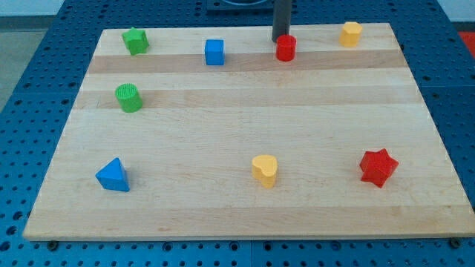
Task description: Move your arm to the center
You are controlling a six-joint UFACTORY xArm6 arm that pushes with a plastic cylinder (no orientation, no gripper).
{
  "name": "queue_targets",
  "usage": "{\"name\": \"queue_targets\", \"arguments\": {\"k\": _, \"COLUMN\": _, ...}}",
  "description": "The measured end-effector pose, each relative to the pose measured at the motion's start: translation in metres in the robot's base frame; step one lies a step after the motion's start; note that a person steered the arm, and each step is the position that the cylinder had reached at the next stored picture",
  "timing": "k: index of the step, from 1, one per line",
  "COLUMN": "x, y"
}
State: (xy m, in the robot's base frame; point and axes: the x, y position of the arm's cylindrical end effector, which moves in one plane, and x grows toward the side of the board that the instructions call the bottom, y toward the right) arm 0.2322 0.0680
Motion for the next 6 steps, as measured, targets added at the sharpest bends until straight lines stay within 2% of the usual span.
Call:
{"name": "queue_targets", "arguments": {"k": 2, "x": 0.01, "y": -0.031}}
{"name": "queue_targets", "arguments": {"k": 3, "x": 0.04, "y": -0.037}}
{"name": "queue_targets", "arguments": {"k": 6, "x": 0.163, "y": -0.037}}
